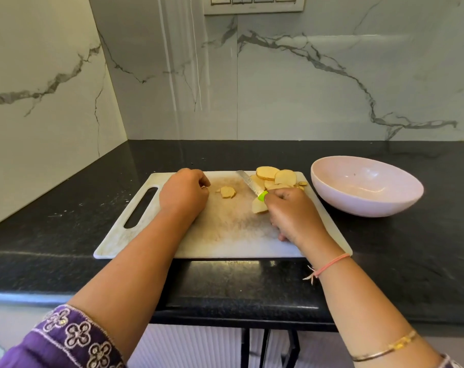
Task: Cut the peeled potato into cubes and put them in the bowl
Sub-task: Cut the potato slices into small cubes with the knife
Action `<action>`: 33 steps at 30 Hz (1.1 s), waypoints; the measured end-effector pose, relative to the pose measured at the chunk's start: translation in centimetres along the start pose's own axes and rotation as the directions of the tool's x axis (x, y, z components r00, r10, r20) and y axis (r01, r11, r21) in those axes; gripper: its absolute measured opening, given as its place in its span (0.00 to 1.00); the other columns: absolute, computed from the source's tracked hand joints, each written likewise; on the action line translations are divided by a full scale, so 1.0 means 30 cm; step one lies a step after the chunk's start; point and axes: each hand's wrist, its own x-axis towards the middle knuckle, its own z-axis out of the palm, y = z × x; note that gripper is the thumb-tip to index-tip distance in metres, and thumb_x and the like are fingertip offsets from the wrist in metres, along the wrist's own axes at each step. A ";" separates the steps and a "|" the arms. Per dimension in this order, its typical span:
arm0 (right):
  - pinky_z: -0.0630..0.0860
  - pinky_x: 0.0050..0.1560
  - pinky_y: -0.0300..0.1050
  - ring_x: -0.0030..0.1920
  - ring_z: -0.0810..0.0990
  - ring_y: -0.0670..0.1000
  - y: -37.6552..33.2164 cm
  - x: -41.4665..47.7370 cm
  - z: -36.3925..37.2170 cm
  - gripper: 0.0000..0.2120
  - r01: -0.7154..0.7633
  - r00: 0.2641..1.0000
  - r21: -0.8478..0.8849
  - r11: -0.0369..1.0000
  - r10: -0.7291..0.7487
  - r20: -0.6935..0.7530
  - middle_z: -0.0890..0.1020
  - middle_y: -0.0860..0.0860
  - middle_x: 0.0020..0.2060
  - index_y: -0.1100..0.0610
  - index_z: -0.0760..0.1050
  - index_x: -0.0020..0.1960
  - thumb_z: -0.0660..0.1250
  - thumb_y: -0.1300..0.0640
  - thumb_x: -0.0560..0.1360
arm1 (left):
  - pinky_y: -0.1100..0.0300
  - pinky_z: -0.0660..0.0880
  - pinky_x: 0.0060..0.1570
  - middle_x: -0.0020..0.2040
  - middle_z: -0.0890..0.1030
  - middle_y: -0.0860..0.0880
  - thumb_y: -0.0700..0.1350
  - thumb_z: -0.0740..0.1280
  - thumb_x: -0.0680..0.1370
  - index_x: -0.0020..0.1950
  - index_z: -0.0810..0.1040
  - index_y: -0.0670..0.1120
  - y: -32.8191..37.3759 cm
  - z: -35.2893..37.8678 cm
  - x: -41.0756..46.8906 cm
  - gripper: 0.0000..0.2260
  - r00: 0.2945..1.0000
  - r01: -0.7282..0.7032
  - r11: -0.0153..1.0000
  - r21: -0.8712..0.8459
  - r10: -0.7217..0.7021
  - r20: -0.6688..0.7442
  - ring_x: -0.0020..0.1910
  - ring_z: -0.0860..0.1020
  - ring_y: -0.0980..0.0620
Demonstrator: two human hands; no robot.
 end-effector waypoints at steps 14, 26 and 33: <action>0.63 0.31 0.45 0.28 0.65 0.53 0.015 -0.003 -0.004 0.13 0.012 0.999 0.057 0.998 -0.009 -0.046 0.68 0.55 0.26 0.59 0.69 0.33 0.58 0.58 0.76 | 0.58 0.75 0.50 0.52 0.83 0.50 0.43 0.62 0.77 0.53 0.84 0.48 0.091 0.028 -0.011 0.11 0.976 -0.209 0.978 0.027 0.207 0.075 0.51 0.80 0.50; 0.63 0.32 0.46 0.29 0.64 0.53 0.018 -0.003 -0.011 0.12 0.019 0.998 0.070 0.997 -0.014 -0.058 0.67 0.56 0.27 0.59 0.69 0.35 0.58 0.58 0.76 | 0.61 0.71 0.49 0.60 0.74 0.47 0.37 0.64 0.78 0.55 0.83 0.47 0.003 -0.003 0.051 0.11 0.997 -0.075 0.995 0.066 0.075 0.006 0.56 0.74 0.47; 0.63 0.32 0.46 0.29 0.65 0.53 0.021 -0.006 -0.008 0.12 0.007 0.998 0.052 0.999 -0.004 -0.062 0.67 0.56 0.28 0.59 0.68 0.34 0.58 0.58 0.76 | 0.58 0.68 0.62 0.66 0.75 0.55 0.39 0.57 0.81 0.67 0.76 0.53 0.056 0.052 0.037 0.18 0.898 -0.400 0.908 0.126 0.361 0.250 0.63 0.67 0.49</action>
